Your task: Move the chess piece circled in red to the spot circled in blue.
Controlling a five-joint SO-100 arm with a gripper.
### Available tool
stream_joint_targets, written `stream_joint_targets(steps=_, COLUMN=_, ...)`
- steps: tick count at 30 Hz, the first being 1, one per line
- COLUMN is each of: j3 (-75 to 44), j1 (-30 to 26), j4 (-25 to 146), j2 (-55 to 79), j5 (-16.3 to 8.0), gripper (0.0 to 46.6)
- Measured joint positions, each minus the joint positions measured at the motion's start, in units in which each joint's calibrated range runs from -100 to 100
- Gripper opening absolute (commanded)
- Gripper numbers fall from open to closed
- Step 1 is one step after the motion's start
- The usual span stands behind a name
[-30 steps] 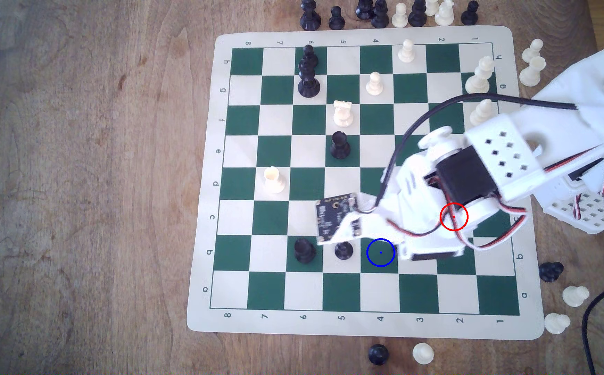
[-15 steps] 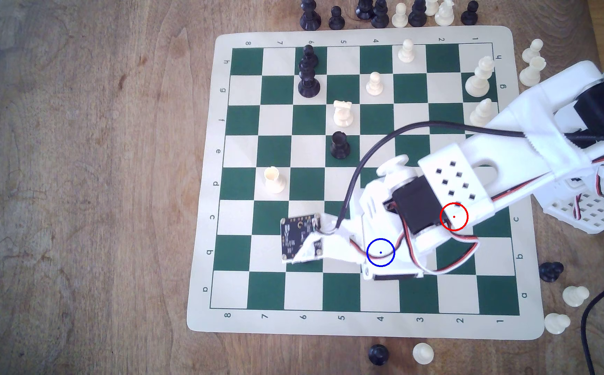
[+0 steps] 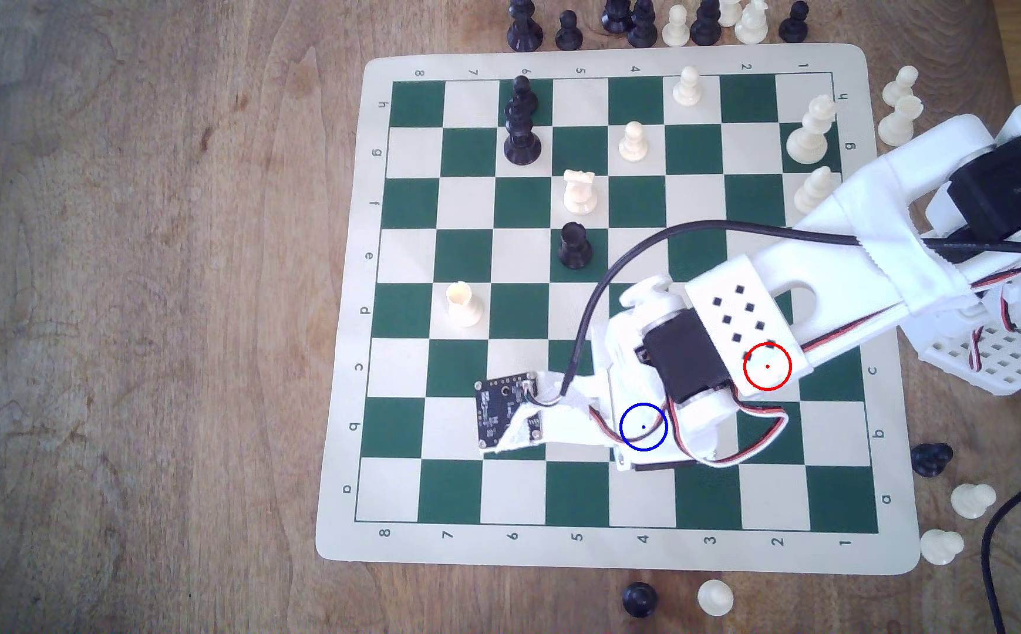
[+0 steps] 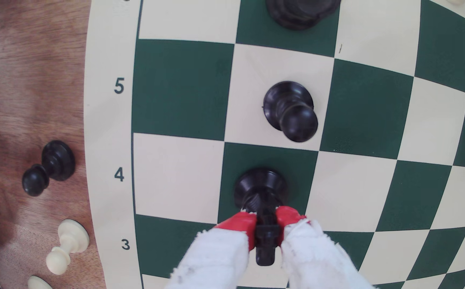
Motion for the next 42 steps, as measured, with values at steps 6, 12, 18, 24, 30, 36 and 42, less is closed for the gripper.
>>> stream_joint_targets(steps=6, j3=0.0, j1=0.4, j4=0.0, j2=0.6, j5=0.3, gripper=7.4)
stream_joint_targets(steps=12, j3=0.0, j1=0.7, j4=0.0, j2=1.2, j5=0.3, gripper=17.4)
stream_joint_targets(steps=18, j3=0.4, j1=1.0, j4=-1.0, j2=1.0, j5=0.3, gripper=21.2)
stream_joint_targets(steps=24, j3=9.3, j1=1.4, j4=-4.5, j2=-7.0, j5=-0.5, gripper=23.5)
stream_joint_targets(steps=30, j3=22.0, j1=1.2, j4=-3.7, j2=-24.4, j5=0.0, gripper=24.7)
stream_joint_targets(steps=36, j3=35.2, j1=5.8, j4=-5.6, j2=-43.4, j5=2.2, gripper=27.1)
stream_joint_targets(steps=42, j3=54.9, j1=14.1, j4=-14.9, j2=-70.3, j5=4.8, gripper=26.5)
